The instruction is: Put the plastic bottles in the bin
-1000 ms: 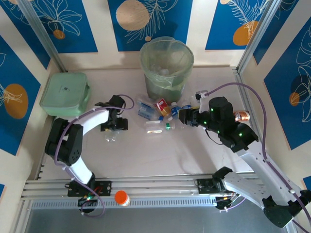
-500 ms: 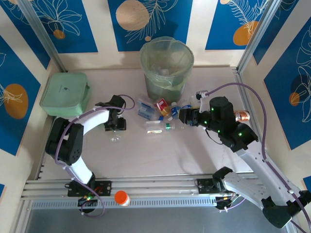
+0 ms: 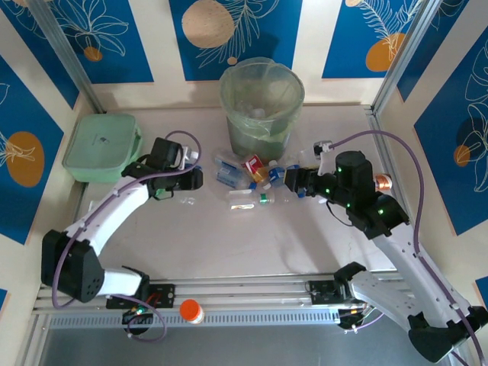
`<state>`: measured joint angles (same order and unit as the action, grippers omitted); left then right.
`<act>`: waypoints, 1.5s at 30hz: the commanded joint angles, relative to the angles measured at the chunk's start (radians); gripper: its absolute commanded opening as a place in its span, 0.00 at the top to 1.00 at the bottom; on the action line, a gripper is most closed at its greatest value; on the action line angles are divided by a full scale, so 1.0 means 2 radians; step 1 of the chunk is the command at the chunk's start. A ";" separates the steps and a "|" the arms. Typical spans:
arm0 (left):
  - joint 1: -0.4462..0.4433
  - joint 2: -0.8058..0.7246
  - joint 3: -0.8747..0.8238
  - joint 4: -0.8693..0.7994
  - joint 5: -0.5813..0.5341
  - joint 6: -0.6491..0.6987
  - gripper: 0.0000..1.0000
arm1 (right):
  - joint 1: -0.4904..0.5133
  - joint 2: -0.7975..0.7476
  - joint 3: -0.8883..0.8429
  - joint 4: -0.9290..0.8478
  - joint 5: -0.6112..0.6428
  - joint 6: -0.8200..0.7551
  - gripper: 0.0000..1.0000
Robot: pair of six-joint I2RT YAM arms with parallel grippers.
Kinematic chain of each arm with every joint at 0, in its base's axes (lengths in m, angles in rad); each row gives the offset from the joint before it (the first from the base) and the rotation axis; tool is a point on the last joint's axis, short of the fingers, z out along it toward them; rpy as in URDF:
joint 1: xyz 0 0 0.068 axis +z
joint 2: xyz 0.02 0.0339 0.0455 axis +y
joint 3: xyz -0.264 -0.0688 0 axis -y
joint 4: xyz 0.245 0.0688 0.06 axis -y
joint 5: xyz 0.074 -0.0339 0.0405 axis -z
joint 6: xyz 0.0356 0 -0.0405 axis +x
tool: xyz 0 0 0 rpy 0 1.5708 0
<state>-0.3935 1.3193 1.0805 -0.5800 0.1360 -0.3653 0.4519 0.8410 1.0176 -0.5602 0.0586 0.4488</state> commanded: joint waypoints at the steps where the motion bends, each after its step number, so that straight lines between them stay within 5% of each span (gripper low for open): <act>1: -0.016 -0.032 0.035 0.070 0.084 -0.005 0.49 | -0.022 -0.003 -0.011 0.013 -0.045 0.016 0.36; 7: -0.059 0.004 0.148 0.091 0.082 0.009 0.50 | -0.062 0.006 -0.024 0.024 -0.083 0.030 0.36; 19: -0.069 0.227 0.451 0.072 0.017 0.039 0.52 | -0.074 0.012 -0.032 0.018 -0.086 0.039 0.36; 30: -0.080 0.388 0.603 0.178 -0.048 0.007 0.50 | -0.073 0.031 -0.038 0.025 -0.090 0.046 0.37; 45: -0.096 0.512 0.692 0.213 -0.079 0.086 0.48 | -0.075 0.046 -0.070 0.053 -0.107 0.066 0.37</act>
<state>-0.5690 2.3257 2.3985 -0.1745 0.0074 -0.2539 0.3061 0.9253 0.8978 -0.4786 -0.1196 0.5568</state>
